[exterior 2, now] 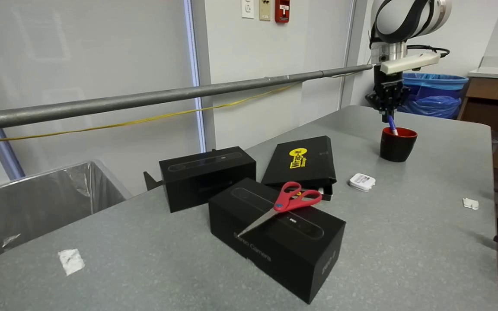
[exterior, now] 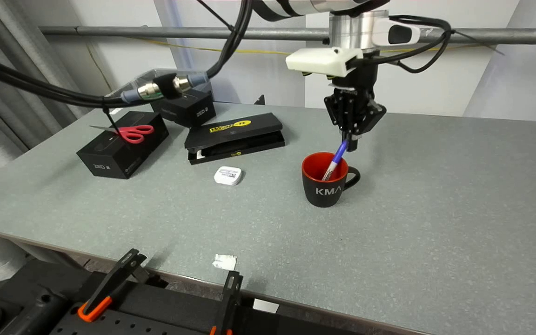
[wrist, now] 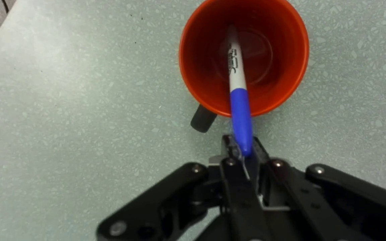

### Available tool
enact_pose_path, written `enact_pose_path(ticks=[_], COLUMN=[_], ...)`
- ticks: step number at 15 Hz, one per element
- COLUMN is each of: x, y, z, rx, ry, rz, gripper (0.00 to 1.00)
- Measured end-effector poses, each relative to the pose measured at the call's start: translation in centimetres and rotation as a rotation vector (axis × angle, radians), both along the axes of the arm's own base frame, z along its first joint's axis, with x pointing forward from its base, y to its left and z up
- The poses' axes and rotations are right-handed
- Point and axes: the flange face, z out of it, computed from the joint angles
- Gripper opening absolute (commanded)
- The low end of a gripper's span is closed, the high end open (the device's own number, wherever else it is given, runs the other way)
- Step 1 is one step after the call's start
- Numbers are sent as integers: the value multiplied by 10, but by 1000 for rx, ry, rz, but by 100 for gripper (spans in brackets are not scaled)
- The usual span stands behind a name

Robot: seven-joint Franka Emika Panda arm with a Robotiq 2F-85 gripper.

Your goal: Remove the blue pen from the red and black mug

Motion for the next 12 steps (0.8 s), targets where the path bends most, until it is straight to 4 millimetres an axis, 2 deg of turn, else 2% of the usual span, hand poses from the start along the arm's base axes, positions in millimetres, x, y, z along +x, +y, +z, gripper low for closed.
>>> enact_pose_path(ticks=[4,6,12], x=[-1,-3,-23], y=[-4,-8,-18], z=[11,25,104], rx=[2,-1,6], ry=[-22,-44,-169], rz=[-19,-29,-37], gripper=[1,1,1])
